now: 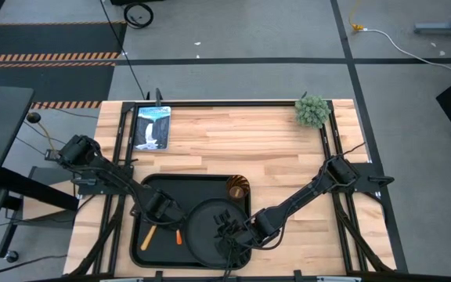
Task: Pick and place plate/cup/fork/spoon on tray
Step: Put the yellow spoon to the left of the orange fork on the black tray
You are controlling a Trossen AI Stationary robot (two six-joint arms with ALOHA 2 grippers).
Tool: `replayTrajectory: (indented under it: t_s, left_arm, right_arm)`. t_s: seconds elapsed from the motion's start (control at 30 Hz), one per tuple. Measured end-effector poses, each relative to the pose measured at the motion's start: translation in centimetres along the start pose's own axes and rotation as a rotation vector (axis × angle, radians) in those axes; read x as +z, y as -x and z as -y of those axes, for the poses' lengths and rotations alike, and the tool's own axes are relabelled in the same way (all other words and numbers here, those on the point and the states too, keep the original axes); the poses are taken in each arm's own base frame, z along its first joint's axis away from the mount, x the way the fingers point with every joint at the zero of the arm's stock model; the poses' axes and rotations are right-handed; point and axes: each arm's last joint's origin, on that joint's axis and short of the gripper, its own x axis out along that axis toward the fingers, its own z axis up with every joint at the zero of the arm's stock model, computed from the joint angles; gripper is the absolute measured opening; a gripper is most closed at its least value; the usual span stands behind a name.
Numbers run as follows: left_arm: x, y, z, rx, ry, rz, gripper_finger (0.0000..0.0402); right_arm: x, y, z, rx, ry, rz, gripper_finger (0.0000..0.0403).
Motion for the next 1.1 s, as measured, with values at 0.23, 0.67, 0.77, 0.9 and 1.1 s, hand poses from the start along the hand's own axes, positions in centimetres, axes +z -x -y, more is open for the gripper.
replayTrajectory:
  t_s: [0.23, 0.67, 0.77, 0.9, 1.1]
  left_arm:
    - [0.6, -1.3, -0.7, 0.0, 0.012, -0.027, 0.0143]
    - [1.1, -1.5, -0.6, -0.05, 0.143, -0.096, 0.0066]
    - [1.4, -1.3, -0.6, -0.057, 0.173, -0.096, 0.0049]
    - [1.7, -1.1, -0.6, -0.066, 0.202, -0.083, 0.0048]
    - [2.3, -0.8, -0.3, -0.099, 0.239, -0.079, 0.0068]
  right_arm:
    - [0.0, 0.0, 0.0, 0.004, -0.001, 0.001, 0.0124]
    - [0.1, 0.1, -0.3, 0.009, 0.005, 0.009, 0.0124]
    - [0.1, 0.2, -0.6, 0.013, 0.015, 0.012, 0.0124]
    - [0.2, 0.2, -0.9, 0.017, 0.04, 0.014, 0.0124]
    - [0.1, 0.3, -1.0, 0.02, 0.046, 0.008, 0.0124]
